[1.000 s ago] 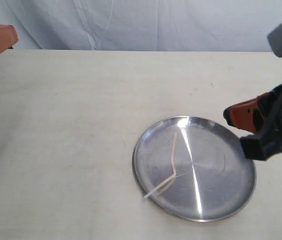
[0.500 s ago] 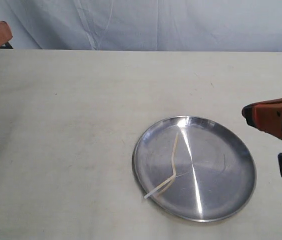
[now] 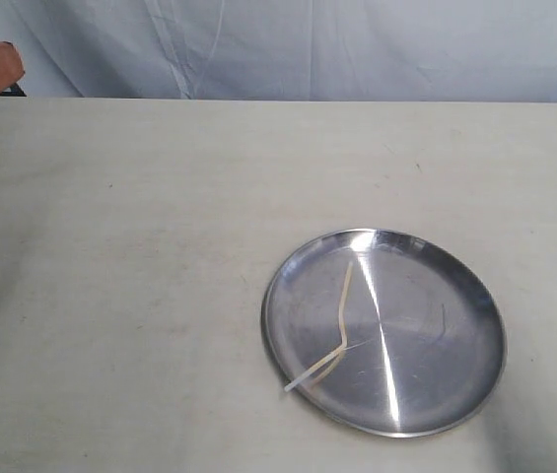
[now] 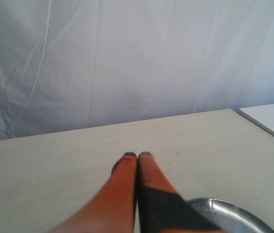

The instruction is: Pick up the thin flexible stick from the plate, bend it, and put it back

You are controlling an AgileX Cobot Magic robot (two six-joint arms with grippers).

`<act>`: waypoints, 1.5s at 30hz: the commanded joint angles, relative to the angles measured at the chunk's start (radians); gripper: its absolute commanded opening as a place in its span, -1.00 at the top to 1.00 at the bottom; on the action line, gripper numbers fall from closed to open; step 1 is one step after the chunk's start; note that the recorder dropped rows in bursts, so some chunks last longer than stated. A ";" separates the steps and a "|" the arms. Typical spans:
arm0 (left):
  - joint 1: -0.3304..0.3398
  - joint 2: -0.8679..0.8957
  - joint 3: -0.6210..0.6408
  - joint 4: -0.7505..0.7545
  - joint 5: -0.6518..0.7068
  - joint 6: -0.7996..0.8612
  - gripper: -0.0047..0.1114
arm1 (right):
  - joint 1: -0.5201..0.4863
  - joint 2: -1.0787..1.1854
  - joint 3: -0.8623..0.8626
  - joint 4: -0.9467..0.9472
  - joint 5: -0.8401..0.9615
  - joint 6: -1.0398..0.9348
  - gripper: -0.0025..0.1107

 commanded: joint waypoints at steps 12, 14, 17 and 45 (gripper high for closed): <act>-0.001 -0.005 0.004 0.007 0.001 -0.006 0.92 | -0.046 -0.150 0.247 -0.009 0.062 0.117 0.95; -0.001 -0.005 0.004 0.007 0.001 -0.006 0.92 | -0.046 -0.150 0.256 -0.012 0.069 0.127 0.95; -0.001 -0.005 0.004 0.007 0.001 -0.006 0.92 | -0.046 -0.150 0.256 -0.025 0.077 0.136 0.95; -0.001 -0.005 0.004 0.007 0.001 -0.006 0.92 | -0.046 -0.150 0.256 -0.245 0.070 0.387 0.95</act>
